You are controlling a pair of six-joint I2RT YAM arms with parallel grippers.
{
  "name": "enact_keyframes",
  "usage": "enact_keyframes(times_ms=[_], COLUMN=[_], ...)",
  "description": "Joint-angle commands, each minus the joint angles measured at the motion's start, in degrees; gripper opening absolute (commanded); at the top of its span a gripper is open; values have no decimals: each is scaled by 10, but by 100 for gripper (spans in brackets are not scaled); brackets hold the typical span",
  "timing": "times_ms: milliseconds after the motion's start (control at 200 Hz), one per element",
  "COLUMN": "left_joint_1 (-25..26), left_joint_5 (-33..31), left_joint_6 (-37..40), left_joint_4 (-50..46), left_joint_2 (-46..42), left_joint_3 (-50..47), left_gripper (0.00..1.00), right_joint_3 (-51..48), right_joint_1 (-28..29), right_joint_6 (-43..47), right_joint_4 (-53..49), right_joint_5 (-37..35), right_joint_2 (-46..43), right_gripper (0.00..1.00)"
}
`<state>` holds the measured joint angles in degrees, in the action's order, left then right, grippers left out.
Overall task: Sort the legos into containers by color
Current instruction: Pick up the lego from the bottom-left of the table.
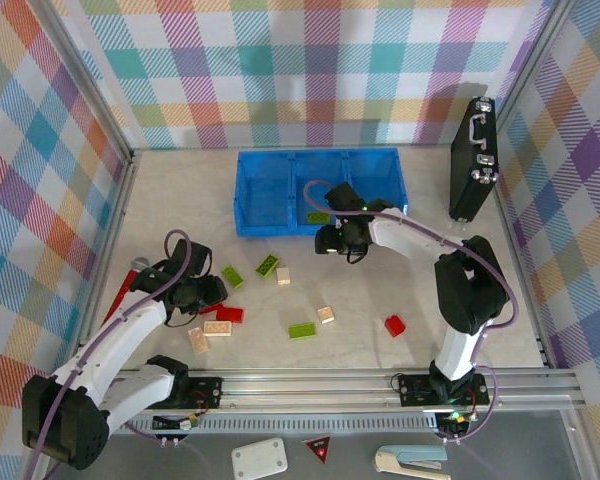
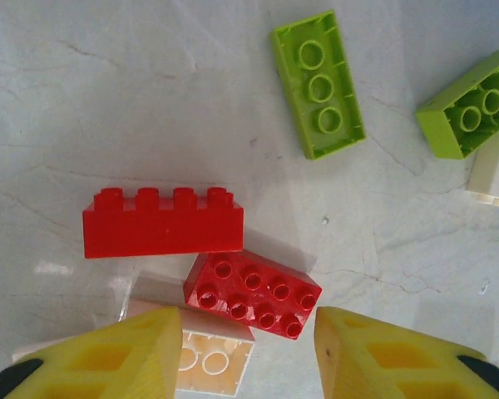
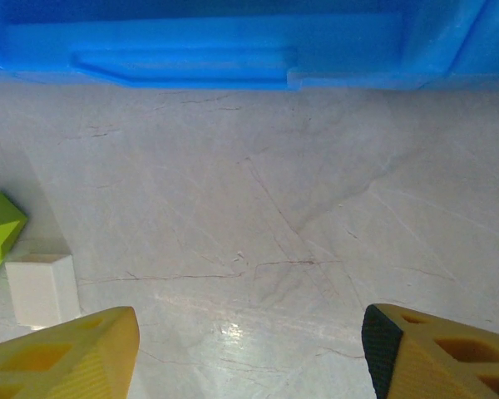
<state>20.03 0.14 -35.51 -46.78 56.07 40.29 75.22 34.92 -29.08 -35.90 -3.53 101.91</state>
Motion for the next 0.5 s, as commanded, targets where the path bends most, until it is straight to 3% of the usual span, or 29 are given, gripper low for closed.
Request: enact_keyframes(times_ms=[0, 160, 315, 500], left_joint_1=[21, 57, 68, 71], left_joint_5=[-20, -48, -49, -38], left_joint_6=[-36, -63, -70, -56], left_joint_4=[-26, -36, -17, 5], left_joint_2=[-5, 2, 15, 29], left_joint_3=[-2, -11, -36, -57], left_gripper=[56, 64, 82, 86], right_joint_3=[-15, -32, -44, -54], right_joint_1=[2, 2, 2, 1], right_joint_6=[12, 11, 11, 16], right_joint_4=[11, 16, 17, 13], right_joint_5=[7, 10, 9, 1], right_joint_2=[-25, -32, -35, -45], right_gripper=[72, 73, 73, 73])
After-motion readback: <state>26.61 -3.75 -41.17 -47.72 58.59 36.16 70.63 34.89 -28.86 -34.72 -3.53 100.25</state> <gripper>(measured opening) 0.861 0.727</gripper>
